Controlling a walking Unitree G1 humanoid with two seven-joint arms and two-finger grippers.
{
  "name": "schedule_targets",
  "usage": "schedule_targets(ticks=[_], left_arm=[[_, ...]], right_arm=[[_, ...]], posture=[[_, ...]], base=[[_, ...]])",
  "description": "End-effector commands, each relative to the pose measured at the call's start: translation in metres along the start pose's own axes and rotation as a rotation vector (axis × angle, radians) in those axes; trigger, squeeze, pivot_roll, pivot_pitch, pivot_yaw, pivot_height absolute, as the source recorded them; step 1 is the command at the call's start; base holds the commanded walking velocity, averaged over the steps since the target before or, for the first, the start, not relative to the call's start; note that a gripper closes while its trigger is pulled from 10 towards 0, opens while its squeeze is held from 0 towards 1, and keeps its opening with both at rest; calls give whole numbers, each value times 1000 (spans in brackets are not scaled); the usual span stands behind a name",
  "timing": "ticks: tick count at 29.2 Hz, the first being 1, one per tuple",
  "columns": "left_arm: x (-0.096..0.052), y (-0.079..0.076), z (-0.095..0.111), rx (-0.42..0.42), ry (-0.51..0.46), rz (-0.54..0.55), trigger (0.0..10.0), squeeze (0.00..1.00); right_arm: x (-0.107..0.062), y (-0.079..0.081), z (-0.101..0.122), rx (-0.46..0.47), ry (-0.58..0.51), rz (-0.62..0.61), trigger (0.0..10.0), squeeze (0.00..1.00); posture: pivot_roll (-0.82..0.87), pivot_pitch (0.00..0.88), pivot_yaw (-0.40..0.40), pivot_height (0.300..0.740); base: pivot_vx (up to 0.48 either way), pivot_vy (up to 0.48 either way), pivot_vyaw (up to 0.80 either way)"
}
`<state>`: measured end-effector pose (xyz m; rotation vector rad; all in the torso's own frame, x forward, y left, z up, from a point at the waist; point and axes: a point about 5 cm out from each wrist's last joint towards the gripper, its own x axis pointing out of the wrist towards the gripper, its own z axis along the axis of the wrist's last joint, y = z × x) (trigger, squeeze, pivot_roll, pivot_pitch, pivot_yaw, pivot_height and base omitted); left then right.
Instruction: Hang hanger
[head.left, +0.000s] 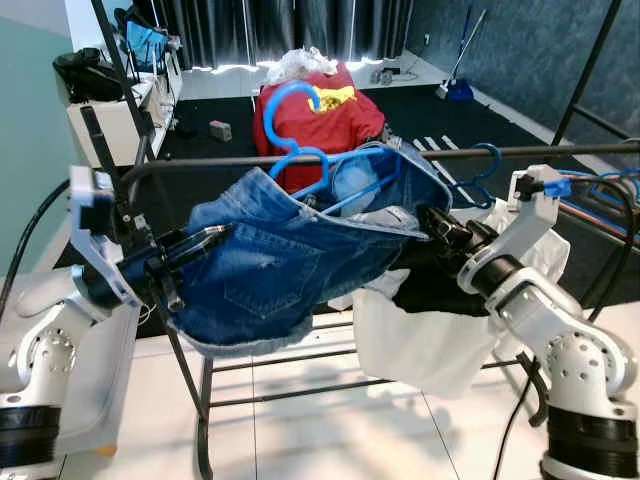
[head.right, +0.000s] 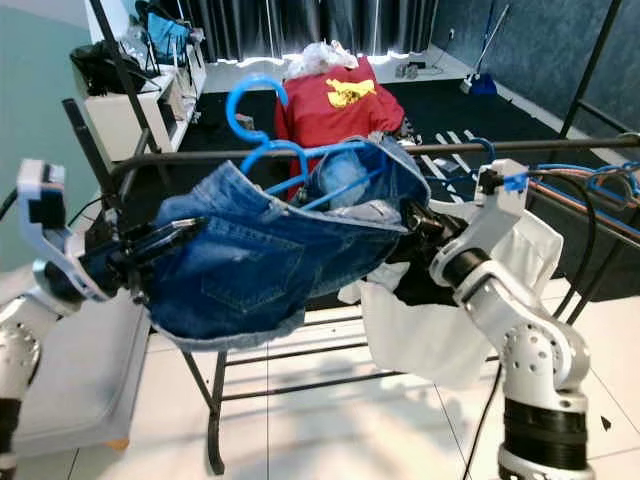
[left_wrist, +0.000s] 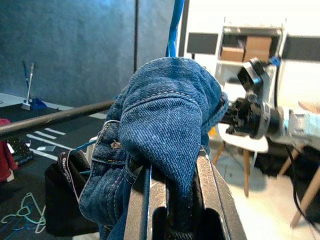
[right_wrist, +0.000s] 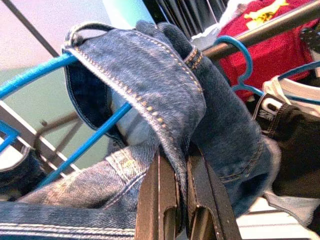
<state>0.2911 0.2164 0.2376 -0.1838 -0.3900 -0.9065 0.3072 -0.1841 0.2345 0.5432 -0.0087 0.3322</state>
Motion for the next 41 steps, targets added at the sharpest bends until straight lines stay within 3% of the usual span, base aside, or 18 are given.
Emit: schedule_targets(ticks=[1, 10, 14, 16, 17, 19, 21, 23, 25, 26, 27, 30, 34, 37, 40, 41], left_arm=[[-9, 11, 18, 13, -133, 100, 10000, 0], [-2, 15, 12, -23, -167, 145, 10000, 0], [-4, 20, 15, 13, -125, 132, 10000, 0], [-7, 20, 14, 39, -80, 116, 10000, 0], [-10, 20, 11, 70, -8, 94, 10000, 0], [-10, 20, 11, 70, -8, 94, 10000, 0], [-23, 5, -2, 134, 236, -61, 10000, 0], [-23, 5, -2, 134, 236, -61, 10000, 0], [-29, -13, -12, 137, 412, -219, 10000, 0], [-29, -13, -12, 137, 412, -219, 10000, 0], [-28, -22, -12, 136, 454, -294, 10000, 0], [-21, -31, -4, 150, 446, -373, 10000, 0], [-18, -32, 3, 157, 416, -382, 10000, 0], [-17, -31, 24, 171, 335, -407, 10000, 0], [-17, -31, 24, 171, 335, -407, 10000, 0], [-20, -25, 36, 187, 292, -393, 10000, 0]], right_arm=[[-7, -23, 4, 45, -33, -128, 0, 0], [-4, -4, -8, 101, -24, -23, 0, 0], [-4, -1, -1, 110, -61, -7, 0, 0], [-4, -1, 3, 103, -76, -7, 0, 0], [-4, -2, 6, 84, -80, -14, 0, 0], [-4, -2, 6, 84, -80, -14, 0, 0], [-6, -9, 12, 10, -67, -43, 0, 0], [-6, -9, 12, 10, -67, -43, 0, 0], [-8, -11, 15, -48, -53, -54, 0, 0], [-8, -11, 15, -48, -53, -54, 0, 0], [-7, -11, 16, -61, -51, -55, 0, 0], [-6, -11, 17, -76, -43, -60, 0, 0], [-6, -11, 16, -80, -36, -67, 0, 0], [-8, -17, 15, -87, -17, -112, 0, 0], [-8, -17, 15, -87, -17, -112, 0, 0], [-11, -22, 15, -90, -14, -138, 0, 0]], posture=[[137, 0, -20, 740], [126, 0, -8, 740], [123, 0, -5, 740], [123, 0, -5, 740], [121, 0, -3, 740], [121, 0, -3, 740], [118, 0, -6, 740], [118, 0, -6, 740], [119, 0, -8, 740], [119, 0, -8, 740], [122, 0, -13, 740], [125, 0, -16, 740], [125, 0, -16, 740], [123, 0, -15, 740], [123, 0, -15, 740], [123, 0, -12, 740]], base=[[0, 0, 0], [0, 0, 0], [0, 0, 0], [0, 0, 0], [0, 0, 0], [0, 0, 0], [0, 0, 0], [0, 0, 0], [0, 0, 0], [0, 0, 0], [0, 0, 0], [0, 0, 0], [0, 0, 0], [0, 0, 0], [0, 0, 0], [0, 0, 0]])
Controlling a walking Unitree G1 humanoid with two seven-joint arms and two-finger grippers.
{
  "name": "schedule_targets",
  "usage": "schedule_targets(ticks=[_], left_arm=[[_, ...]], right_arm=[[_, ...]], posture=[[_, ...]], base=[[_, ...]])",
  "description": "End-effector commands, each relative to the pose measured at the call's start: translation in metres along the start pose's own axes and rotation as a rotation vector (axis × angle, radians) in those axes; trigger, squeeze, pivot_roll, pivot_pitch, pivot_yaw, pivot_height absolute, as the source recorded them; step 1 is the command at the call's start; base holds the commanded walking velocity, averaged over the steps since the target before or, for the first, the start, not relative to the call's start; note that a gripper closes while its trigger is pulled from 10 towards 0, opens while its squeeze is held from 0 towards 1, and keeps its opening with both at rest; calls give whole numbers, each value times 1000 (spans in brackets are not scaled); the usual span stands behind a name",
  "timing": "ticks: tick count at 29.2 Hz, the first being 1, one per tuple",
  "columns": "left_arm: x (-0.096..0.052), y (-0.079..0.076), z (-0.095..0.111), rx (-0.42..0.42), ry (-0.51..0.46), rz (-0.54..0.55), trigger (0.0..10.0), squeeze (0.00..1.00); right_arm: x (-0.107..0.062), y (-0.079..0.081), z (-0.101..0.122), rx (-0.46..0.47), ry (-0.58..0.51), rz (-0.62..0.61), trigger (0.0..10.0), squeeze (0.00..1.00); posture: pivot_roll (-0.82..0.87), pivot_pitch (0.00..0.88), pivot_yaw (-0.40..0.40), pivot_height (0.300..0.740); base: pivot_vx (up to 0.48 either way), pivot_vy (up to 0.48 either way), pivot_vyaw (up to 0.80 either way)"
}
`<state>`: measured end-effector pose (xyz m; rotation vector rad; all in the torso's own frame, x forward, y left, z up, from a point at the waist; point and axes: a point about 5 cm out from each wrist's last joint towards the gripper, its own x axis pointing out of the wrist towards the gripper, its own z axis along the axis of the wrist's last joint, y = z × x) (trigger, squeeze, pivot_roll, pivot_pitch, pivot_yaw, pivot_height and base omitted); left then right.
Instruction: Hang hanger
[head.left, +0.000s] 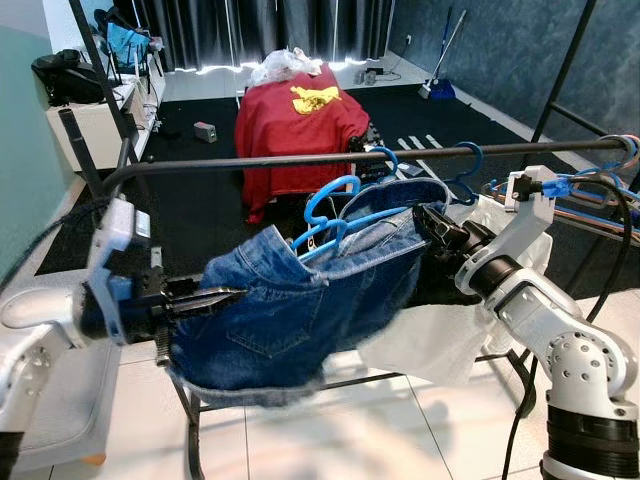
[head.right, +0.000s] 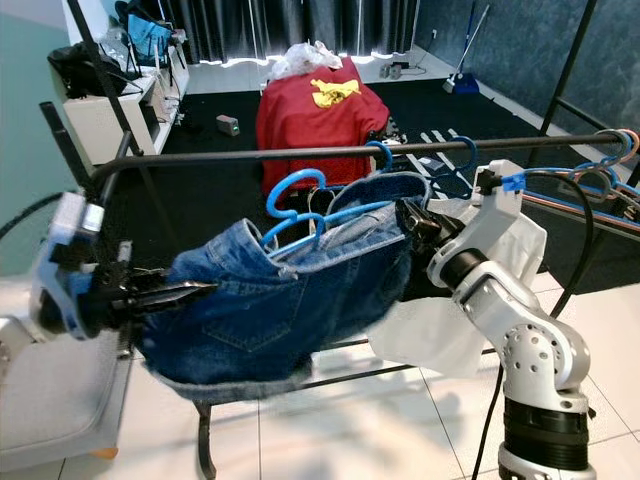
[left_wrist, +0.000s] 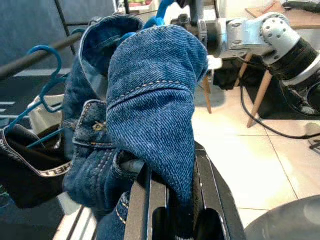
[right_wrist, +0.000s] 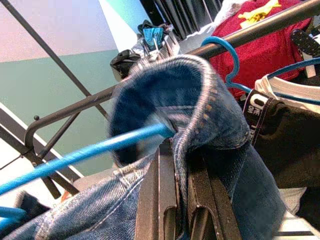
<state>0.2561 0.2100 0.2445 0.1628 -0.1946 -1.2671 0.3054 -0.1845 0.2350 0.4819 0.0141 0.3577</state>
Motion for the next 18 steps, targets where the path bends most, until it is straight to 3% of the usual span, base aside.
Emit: schedule_targets(ticks=[1, 2, 4, 5, 7, 14, 18], left_arm=[[-17, 4, 18, 56, -10, 6, 10000, 0], [-17, 4, 18, 56, -10, 6, 10000, 0], [-49, 17, 33, 47, -151, 119, 10000, 0], [-49, 17, 33, 47, -151, 119, 10000, 0], [-73, 18, 33, 1, -272, 182, 10000, 0], [-77, 9, 28, -55, -315, 144, 10000, 0], [-69, 1, 19, -124, -253, 72, 10000, 0]], right_arm=[[-10, -23, 13, -32, -47, -157, 0, 0], [-10, -23, 13, -32, -47, -157, 0, 0], [-18, -33, 16, -33, -60, -203, 0, 0], [-18, -33, 16, -33, -60, -203, 0, 0], [-24, -38, 19, -32, -75, -226, 0, 0], [-25, -41, 21, -30, -84, -236, 0, 0], [-27, -45, 28, -33, -112, -261, 0, 0]], posture=[[123, 0, -12, 740], [123, 0, -12, 740], [117, 0, -6, 740], [117, 0, -6, 740], [116, 0, -7, 740], [115, 0, -12, 740], [116, 0, -14, 740]], base=[[0, 0, 0], [0, 0, 0], [0, 0, 0], [0, 0, 0], [0, 0, 0], [0, 0, 0], [0, 0, 0]])
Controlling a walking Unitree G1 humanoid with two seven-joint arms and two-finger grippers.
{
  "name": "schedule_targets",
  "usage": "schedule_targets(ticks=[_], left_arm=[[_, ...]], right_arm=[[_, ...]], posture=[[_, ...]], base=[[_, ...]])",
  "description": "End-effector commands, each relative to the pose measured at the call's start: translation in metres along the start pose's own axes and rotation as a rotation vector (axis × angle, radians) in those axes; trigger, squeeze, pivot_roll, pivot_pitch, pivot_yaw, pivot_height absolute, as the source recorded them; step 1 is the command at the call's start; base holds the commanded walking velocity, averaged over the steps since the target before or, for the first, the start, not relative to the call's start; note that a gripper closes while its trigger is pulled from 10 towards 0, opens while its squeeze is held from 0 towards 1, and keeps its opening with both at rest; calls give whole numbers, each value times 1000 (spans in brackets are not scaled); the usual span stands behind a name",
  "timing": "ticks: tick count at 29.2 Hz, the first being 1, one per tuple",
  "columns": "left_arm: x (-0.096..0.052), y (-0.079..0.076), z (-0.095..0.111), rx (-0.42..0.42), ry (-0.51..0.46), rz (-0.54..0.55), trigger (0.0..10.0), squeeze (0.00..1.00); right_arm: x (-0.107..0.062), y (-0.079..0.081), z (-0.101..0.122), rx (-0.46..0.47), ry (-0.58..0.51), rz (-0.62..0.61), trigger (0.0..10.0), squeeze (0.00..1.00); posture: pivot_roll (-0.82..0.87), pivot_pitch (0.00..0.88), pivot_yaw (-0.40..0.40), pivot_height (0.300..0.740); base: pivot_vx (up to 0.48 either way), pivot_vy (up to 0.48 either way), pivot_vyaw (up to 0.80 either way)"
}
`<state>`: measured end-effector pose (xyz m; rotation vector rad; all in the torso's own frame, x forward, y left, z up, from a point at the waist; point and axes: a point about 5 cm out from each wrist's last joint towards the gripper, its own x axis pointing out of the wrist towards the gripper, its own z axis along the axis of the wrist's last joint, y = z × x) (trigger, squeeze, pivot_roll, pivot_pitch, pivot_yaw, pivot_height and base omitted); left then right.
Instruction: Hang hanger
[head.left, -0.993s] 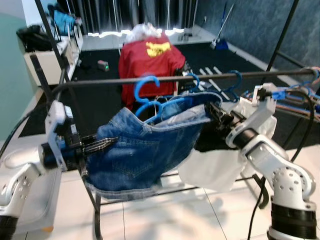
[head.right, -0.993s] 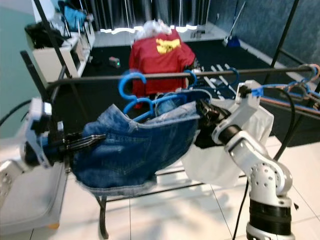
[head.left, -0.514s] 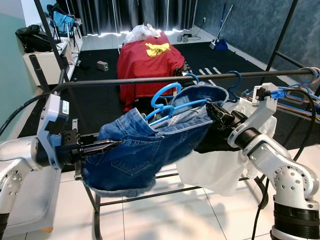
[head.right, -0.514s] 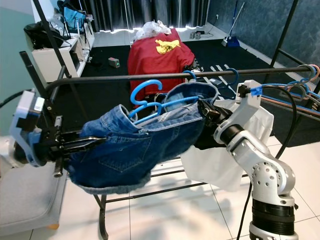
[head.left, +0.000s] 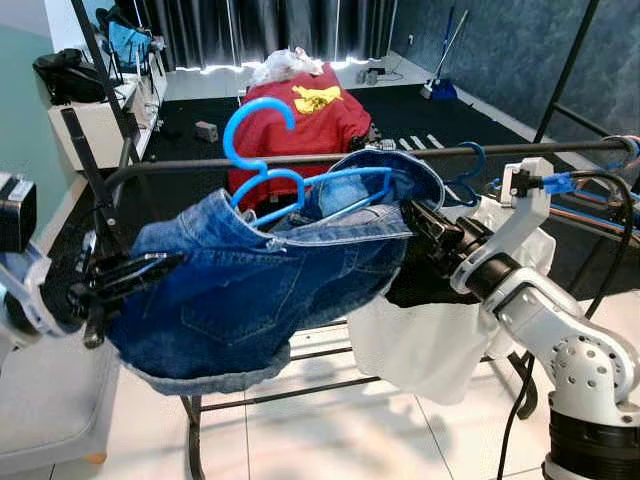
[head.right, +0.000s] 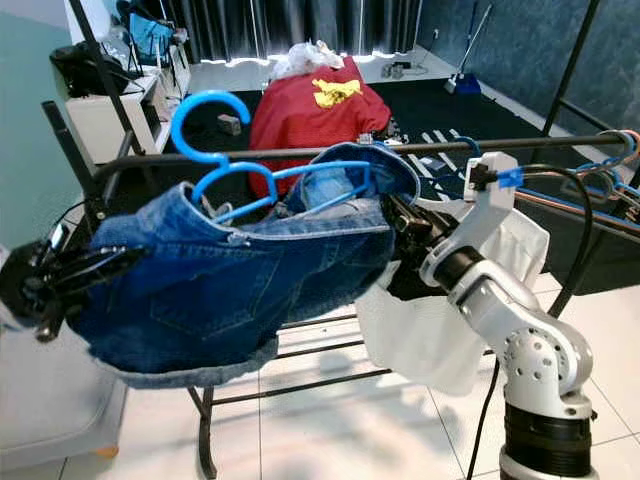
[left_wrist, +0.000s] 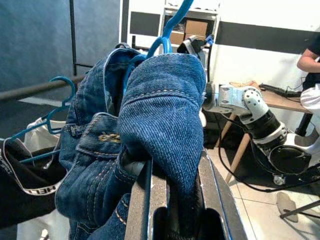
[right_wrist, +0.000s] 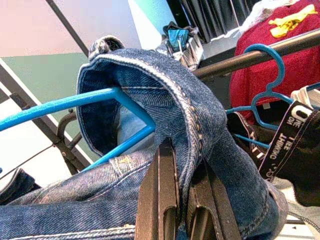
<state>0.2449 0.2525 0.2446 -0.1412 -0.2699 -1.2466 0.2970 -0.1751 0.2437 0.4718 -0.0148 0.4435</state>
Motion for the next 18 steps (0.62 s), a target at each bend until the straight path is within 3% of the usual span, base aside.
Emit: schedule_targets(ticks=[1, 2, 3, 5, 6, 7, 9, 11, 15, 18], left_arm=[[-21, -4, 21, 61, -33, 13, 10000, 0], [-21, -4, 21, 61, -33, 13, 10000, 0], [-18, -5, 11, 25, 47, -3, 10000, 0], [-18, -5, 11, 25, 47, -3, 10000, 0], [-13, -7, -8, -5, 181, -30, 10000, 0], [-13, -7, -8, -5, 181, -30, 10000, 0], [-1, -15, -35, -38, 358, -117, 10000, 0], [-1, -15, -35, -38, 358, -117, 10000, 0], [17, -21, -42, -2, 482, -232, 10000, 0], [21, -18, -40, 25, 495, -235, 10000, 0]], right_arm=[[-29, -58, 24, -26, -104, -350, 0, 0], [-29, -58, 24, -26, -104, -350, 0, 0], [-29, -59, 29, -24, -129, -358, 0, 0], [-29, -59, 29, -24, -129, -358, 0, 0], [-28, -57, 35, -23, -158, -340, 0, 0], [-28, -57, 35, -23, -158, -340, 0, 0], [-22, -40, 38, -47, -173, -226, 0, 0], [-22, -40, 38, -47, -173, -226, 0, 0], [-16, -24, 37, -49, -170, -131, 0, 0], [-15, -21, 37, -55, -164, -113, 0, 0]], posture=[[116, 0, -14, 740], [116, 0, -14, 740], [116, 0, -14, 740], [116, 0, -14, 740], [117, 0, -11, 740], [117, 0, -11, 740], [118, 0, -13, 740], [118, 0, -13, 740], [116, 0, -14, 740], [118, 0, -14, 740]], base=[[0, 0, 0], [0, 0, 0], [0, 0, 0], [0, 0, 0], [0, 0, 0], [0, 0, 0], [0, 0, 0], [0, 0, 0], [0, 0, 0], [0, 0, 0]])
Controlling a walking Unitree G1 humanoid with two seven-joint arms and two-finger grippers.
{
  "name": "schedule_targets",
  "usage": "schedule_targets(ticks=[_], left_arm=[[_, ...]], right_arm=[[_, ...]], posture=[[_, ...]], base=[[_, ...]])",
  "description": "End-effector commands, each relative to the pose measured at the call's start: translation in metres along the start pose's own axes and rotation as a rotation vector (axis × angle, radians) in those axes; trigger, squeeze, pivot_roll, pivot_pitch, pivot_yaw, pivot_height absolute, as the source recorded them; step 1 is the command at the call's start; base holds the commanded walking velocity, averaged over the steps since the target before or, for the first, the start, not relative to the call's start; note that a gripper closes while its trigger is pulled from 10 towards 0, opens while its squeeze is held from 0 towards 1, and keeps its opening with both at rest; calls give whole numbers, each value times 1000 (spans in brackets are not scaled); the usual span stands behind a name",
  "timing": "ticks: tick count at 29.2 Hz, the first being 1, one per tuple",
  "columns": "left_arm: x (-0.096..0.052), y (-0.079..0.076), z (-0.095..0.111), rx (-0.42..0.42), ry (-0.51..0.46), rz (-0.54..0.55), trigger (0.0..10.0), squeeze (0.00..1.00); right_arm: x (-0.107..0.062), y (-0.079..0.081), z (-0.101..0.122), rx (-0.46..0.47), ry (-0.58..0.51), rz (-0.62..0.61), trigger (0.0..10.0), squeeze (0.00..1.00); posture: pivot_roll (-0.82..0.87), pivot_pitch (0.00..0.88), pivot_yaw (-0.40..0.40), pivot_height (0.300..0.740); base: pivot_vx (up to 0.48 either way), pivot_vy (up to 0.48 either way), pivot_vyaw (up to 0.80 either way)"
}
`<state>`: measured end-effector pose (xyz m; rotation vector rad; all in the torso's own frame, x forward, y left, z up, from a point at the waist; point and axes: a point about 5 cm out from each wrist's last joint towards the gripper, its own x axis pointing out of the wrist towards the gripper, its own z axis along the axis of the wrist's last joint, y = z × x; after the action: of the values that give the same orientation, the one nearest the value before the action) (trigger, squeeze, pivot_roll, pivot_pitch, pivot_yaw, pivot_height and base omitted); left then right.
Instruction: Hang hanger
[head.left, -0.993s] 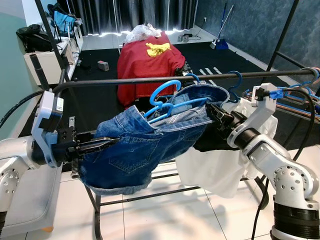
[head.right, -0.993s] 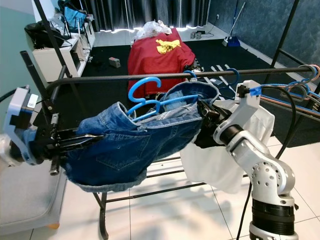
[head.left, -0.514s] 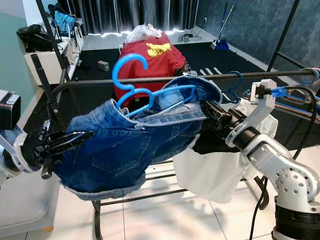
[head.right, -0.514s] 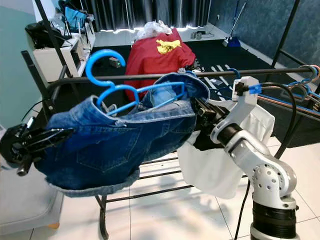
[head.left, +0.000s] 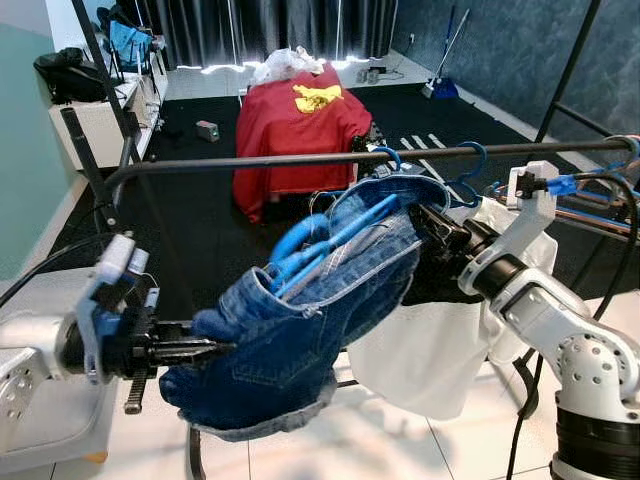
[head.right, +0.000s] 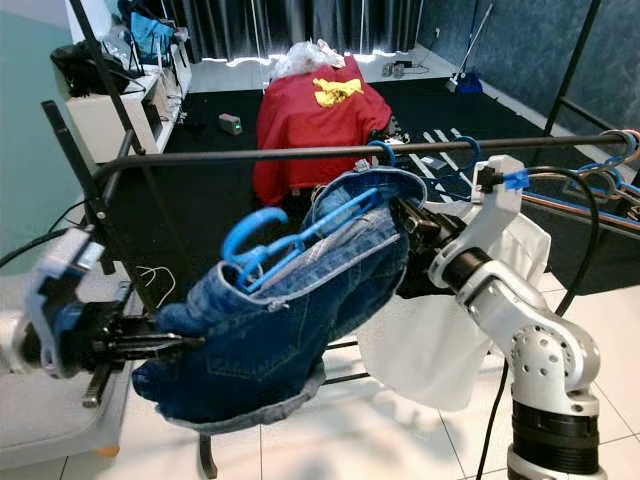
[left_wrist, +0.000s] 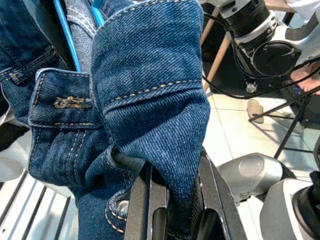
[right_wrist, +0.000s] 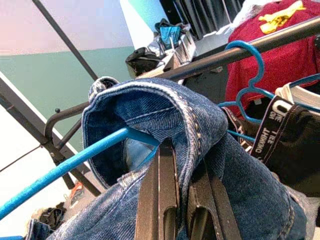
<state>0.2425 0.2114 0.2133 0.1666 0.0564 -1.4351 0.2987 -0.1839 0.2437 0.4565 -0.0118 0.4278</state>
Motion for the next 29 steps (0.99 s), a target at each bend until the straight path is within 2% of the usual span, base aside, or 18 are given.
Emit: schedule_targets(ticks=[1, 2, 3, 4, 5, 6, 8, 9, 10, 12, 17, 20, 25, 26, 28, 29], left_arm=[[-6, -3, -2, -1, 86, -38, 10000, 0], [-3, 4, 2, 40, 93, -7, 10000, 0], [-3, 4, 2, 40, 93, -7, 10000, 0], [1, 16, 9, 84, 77, 66, 10000, 0], [1, 16, 9, 84, 77, 66, 10000, 0], [6, 25, 14, 113, 68, 117, 10000, 0], [6, 25, 14, 113, 68, 117, 10000, 0], [12, 32, 18, 130, 66, 161, 10000, 0], [12, 32, 18, 130, 66, 161, 10000, 0], [24, 38, 18, 141, 103, 181, 10000, 0], [27, 36, 11, 145, 165, 148, 10000, 0], [13, 28, 4, 126, 229, 82, 10000, 0], [6, 22, 2, 116, 251, 36, 10000, 0], [-5, 16, 3, 93, 265, -6, 10000, 0], [-5, 16, 3, 93, 265, -6, 10000, 0], [-18, 12, 6, 76, 283, -35, 10000, 0]], right_arm=[[-12, -14, 33, -39, -166, -99, 0, 0], [-11, -11, 31, -51, -151, -77, 0, 0], [-11, -11, 31, -51, -151, -77, 0, 0], [-9, -5, 24, -71, -111, -44, 0, 0], [-9, -5, 24, -71, -111, -44, 0, 0], [-8, 2, 17, -91, -70, -7, 0, 0], [-8, 2, 17, -91, -70, -7, 0, 0], [-7, 9, 10, -106, -37, 34, 0, 0], [-7, 9, 10, -106, -37, 34, 0, 0], [-4, 22, 4, -115, -14, 110, 0, 0], [-3, 29, 8, -114, -44, 152, 0, 0], [-4, 21, 22, -116, -109, 106, 0, 0], [-6, 14, 28, -120, -129, 68, 0, 0], [-11, 2, 34, -129, -146, 2, 0, 0], [-11, 2, 34, -129, -146, 2, 0, 0], [-18, -11, 40, -144, -155, -66, 0, 0]], posture=[[118, 0, -14, 740], [119, 0, -11, 740], [119, 0, -11, 740], [118, 0, -9, 740], [118, 0, -9, 740], [118, 0, -10, 740], [118, 0, -10, 740], [118, 0, -8, 740], [118, 0, -8, 740], [119, 0, -8, 740], [119, 0, -7, 740], [114, 0, -1, 740], [114, 0, -1, 740], [109, 0, 1, 740], [109, 0, 1, 740], [105, 0, 0, 740]], base=[[0, 0, 0], [0, 0, 0], [0, 0, 0], [0, 0, 0], [0, 0, 0], [0, 0, 0], [0, 0, 0], [0, 0, 0], [0, 0, 0], [0, 0, 0], [0, 0, 0], [0, 0, 0], [0, 0, 0], [0, 0, 0], [0, 0, 0], [0, 0, 0]])
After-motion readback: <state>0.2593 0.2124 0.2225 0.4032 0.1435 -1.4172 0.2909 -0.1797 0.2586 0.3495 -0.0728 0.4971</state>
